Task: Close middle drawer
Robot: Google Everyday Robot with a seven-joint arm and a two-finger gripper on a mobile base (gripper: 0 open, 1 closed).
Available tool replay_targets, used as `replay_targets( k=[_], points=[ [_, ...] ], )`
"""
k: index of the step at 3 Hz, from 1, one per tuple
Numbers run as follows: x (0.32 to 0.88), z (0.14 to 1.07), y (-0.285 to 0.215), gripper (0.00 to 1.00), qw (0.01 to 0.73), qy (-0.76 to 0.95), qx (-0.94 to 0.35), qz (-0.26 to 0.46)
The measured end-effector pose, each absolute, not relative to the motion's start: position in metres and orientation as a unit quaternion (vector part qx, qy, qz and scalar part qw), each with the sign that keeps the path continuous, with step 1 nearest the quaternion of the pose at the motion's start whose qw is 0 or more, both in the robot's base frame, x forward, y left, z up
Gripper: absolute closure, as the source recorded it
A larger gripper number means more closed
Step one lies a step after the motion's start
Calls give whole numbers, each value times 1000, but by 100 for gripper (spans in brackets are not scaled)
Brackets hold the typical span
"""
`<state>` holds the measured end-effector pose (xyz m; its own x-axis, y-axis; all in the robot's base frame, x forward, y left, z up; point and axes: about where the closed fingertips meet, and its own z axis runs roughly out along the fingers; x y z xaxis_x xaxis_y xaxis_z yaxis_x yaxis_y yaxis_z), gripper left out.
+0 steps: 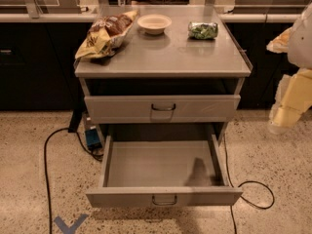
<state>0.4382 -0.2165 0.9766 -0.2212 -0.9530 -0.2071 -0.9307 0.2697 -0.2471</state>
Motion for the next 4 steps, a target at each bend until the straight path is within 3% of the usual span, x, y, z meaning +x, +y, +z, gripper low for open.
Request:
replay_targets(
  k=[2, 4],
  points=[
    [440, 945, -201, 0, 166, 785, -597, 4],
    [425, 829, -157, 0, 177, 798, -570, 80]
  ],
)
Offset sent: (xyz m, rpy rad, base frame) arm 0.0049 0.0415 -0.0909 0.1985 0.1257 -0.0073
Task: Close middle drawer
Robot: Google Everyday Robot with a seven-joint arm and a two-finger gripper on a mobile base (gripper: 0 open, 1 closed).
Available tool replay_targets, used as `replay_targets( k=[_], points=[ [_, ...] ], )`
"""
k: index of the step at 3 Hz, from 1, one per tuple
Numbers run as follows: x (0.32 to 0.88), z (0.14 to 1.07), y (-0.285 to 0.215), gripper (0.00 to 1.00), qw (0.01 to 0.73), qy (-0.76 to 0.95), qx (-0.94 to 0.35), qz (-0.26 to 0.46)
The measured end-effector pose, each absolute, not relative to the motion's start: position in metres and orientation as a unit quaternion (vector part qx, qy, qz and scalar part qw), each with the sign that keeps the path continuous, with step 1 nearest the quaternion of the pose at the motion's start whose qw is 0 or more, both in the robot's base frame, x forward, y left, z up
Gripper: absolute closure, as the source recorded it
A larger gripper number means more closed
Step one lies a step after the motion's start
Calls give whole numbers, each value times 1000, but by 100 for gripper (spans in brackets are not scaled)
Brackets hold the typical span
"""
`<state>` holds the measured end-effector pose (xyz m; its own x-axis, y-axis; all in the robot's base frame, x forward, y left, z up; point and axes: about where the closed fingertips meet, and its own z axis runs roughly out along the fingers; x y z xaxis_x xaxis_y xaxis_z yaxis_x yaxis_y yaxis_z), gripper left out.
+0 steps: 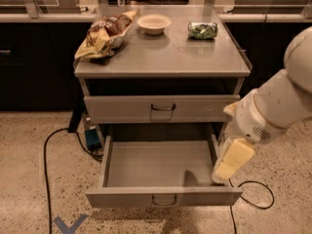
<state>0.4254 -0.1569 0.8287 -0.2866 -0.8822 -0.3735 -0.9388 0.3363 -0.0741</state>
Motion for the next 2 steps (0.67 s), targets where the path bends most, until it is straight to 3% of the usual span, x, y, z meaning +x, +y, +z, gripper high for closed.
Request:
replay_targets(
  k=[1, 2],
  points=[
    [411, 772, -149, 0, 173, 812, -548, 103],
    [411, 772, -149, 0, 173, 812, -548, 103]
  ],
)
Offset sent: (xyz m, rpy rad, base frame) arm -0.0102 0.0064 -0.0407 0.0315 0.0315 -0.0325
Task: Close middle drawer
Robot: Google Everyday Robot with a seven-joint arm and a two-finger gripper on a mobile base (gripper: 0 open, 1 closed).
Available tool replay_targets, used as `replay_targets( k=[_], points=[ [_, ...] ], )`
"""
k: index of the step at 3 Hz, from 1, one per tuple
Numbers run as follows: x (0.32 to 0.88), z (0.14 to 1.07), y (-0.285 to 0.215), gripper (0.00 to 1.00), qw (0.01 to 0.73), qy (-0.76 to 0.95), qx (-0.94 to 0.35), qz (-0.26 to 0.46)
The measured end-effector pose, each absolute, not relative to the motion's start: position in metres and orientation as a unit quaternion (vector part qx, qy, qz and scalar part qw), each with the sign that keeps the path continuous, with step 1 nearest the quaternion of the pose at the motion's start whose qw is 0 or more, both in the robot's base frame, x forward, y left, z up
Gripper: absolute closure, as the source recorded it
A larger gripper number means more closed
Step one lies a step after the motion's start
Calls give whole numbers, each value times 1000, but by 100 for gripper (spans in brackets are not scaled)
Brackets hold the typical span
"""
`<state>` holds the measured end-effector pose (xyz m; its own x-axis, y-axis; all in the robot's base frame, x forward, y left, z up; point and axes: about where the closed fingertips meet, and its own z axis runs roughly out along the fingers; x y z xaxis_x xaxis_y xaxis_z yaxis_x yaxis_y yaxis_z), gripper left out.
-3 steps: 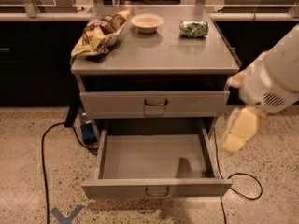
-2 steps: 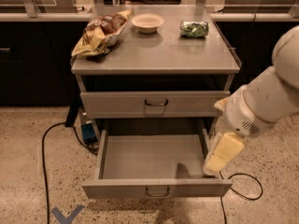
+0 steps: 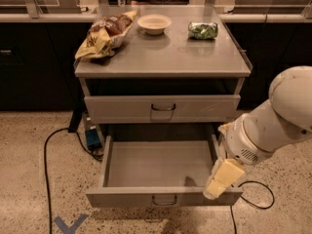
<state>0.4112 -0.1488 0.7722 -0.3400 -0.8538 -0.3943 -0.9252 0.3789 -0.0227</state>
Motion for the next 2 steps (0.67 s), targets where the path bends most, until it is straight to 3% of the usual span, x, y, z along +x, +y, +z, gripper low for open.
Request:
replay_targets(
  k=[2],
  points=[
    [386, 691, -155, 0, 141, 827, -513, 183]
  ],
)
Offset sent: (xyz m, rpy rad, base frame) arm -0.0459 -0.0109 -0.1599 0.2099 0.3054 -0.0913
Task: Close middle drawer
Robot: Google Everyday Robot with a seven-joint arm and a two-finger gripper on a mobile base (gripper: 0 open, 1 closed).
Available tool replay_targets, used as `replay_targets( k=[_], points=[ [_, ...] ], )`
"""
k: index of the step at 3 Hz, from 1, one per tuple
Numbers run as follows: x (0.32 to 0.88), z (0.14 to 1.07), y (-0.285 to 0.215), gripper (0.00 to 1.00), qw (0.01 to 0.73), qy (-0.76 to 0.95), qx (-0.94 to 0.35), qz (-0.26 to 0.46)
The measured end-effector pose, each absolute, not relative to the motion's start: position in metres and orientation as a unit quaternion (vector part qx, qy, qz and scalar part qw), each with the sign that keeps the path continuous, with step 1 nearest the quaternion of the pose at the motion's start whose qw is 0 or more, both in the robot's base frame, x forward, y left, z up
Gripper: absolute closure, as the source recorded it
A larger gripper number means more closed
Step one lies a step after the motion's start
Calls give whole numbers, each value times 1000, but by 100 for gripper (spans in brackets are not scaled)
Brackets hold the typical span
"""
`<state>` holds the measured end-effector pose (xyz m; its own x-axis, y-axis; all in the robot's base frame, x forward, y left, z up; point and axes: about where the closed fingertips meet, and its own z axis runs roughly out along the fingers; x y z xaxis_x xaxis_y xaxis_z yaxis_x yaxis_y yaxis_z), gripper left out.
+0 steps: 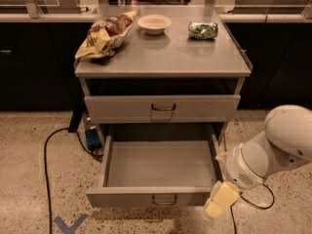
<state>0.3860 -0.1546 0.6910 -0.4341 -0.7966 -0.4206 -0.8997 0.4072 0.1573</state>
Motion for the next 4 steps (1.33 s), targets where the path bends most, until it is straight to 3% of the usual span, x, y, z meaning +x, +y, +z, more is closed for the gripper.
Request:
replay_targets(
  k=[2, 4],
  points=[
    [349, 603, -141, 0, 124, 812, -472, 322],
    [338, 568, -102, 0, 131, 761, -497, 395]
  ],
)
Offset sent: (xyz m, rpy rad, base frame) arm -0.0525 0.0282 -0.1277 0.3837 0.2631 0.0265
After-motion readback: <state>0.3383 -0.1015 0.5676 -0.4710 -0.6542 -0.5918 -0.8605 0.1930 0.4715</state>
